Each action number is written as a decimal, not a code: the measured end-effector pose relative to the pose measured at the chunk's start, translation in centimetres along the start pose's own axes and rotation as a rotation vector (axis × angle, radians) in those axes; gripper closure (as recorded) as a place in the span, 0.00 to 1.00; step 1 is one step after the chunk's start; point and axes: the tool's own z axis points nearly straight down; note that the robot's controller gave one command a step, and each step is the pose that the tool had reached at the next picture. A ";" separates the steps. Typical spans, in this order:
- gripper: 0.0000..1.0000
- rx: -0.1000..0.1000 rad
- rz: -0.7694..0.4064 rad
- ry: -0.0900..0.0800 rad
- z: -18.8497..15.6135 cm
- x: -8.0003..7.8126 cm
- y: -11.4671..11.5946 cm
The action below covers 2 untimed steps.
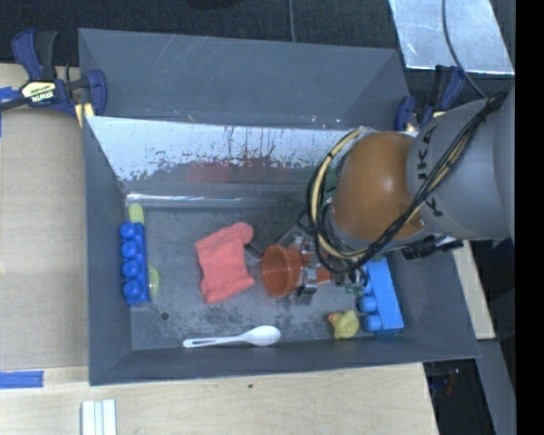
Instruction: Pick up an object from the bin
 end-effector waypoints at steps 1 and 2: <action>1.00 0.000 -0.002 0.003 -6.8 -1.4 0.5; 1.00 0.000 -0.126 0.008 -15.8 -1.0 -0.3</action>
Offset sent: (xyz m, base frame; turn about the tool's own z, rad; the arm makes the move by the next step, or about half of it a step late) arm -0.0007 -0.0102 0.2258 -0.2316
